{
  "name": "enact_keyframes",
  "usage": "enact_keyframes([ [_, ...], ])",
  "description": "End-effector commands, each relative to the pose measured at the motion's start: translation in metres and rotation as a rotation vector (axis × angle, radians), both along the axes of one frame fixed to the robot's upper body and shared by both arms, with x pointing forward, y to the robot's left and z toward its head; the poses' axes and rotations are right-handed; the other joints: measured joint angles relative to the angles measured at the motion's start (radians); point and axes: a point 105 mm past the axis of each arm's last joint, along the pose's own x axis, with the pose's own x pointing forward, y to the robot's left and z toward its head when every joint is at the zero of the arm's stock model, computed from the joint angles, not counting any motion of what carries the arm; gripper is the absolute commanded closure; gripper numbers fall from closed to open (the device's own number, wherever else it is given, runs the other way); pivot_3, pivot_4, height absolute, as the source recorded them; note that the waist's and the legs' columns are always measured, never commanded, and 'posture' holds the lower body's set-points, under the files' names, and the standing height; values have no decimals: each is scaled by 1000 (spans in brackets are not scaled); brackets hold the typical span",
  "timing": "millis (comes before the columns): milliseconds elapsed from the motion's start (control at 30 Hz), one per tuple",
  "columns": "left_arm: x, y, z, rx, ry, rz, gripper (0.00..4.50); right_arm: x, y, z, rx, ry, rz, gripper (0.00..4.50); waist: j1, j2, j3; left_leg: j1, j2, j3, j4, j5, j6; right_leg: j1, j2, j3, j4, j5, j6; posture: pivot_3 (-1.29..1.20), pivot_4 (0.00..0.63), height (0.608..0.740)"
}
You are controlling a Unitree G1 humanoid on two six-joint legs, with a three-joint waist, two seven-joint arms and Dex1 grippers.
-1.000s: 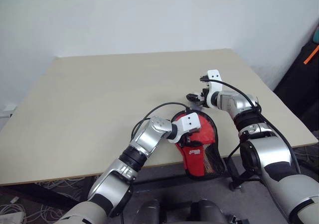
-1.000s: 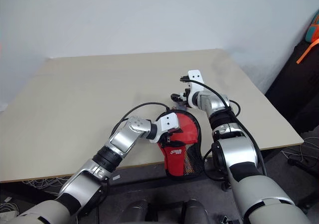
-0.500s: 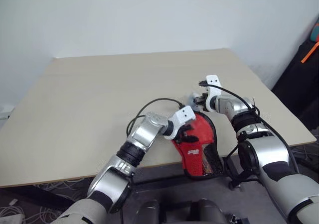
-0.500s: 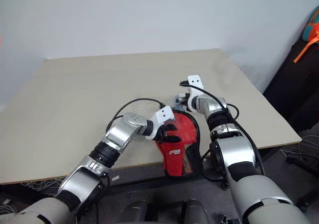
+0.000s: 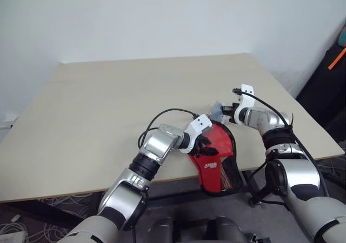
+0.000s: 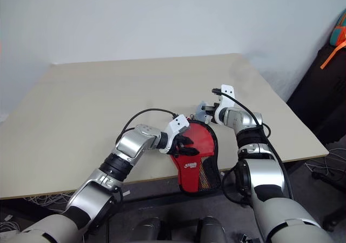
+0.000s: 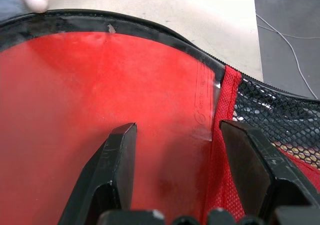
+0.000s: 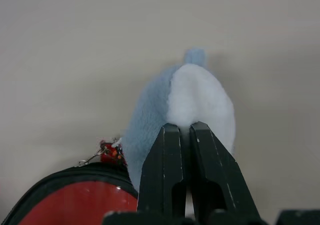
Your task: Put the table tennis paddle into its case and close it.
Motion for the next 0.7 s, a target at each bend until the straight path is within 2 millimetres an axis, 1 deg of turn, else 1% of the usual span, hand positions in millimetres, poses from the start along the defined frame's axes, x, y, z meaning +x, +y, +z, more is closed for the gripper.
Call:
enact_keyframes([
  [33, -11, 10, -37, 111, 121, 31, 1729, 2, -29, 18, 11, -64, -102, 4487, 7, 0, 0, 0, 0, 0, 0, 0, 0, 0, 0, 0, 0, 0, 0, 0, 0, 740],
  [133, -10, 9, -38, 111, 130, 34, 1729, -1, -38, 21, 14, -89, -123, 4487, 13, 0, 0, 0, 0, 0, 1, -1, 1, 0, -1, 0, 0, 0, 0, 0, 0, 740],
  [233, -12, 8, -39, 114, 149, 25, 1729, -5, -60, 31, -20, -164, -173, 4487, 16, 1, -1, 0, 0, 0, 1, -1, 1, 1, -1, 0, 0, -1, -2, 0, 0, 740],
  [433, -12, 10, -43, 130, 157, 22, 1729, -15, -91, 43, -80, -232, -199, 4487, 16, 1, -1, 0, -1, 0, 1, -1, 2, 1, -1, 0, 0, -1, -2, 0, 0, 740],
  [500, -12, 11, -44, 133, 159, 24, 1729, -26, -106, 47, -157, -244, -146, 4487, 17, 1, -1, 0, -1, -1, 1, -1, 2, 1, -1, 0, 0, -1, -2, 0, 0, 740],
  [567, -12, 11, -44, 134, 160, 25, 1729, -38, -114, 46, -220, -234, -74, 4487, 25, 2, -1, 0, -1, -1, 2, -1, 2, 1, -2, -1, -1, -2, -1, 0, 0, 740],
  [633, -12, 10, -44, 133, 160, 25, 1729, -54, -116, 45, -290, -235, 27, 4487, 26, 2, -1, 0, -2, -1, 2, -2, 4, 1, -2, 0, -1, -3, 0, 0, 0, 740],
  [700, -12, 9, -44, 131, 161, 26, 1729, -76, -114, 42, -369, -231, 174, 4487, 34, 2, -1, 0, -2, -1, 3, -3, 5, 1, -3, -1, -1, -3, 0, 0, 0, 740],
])
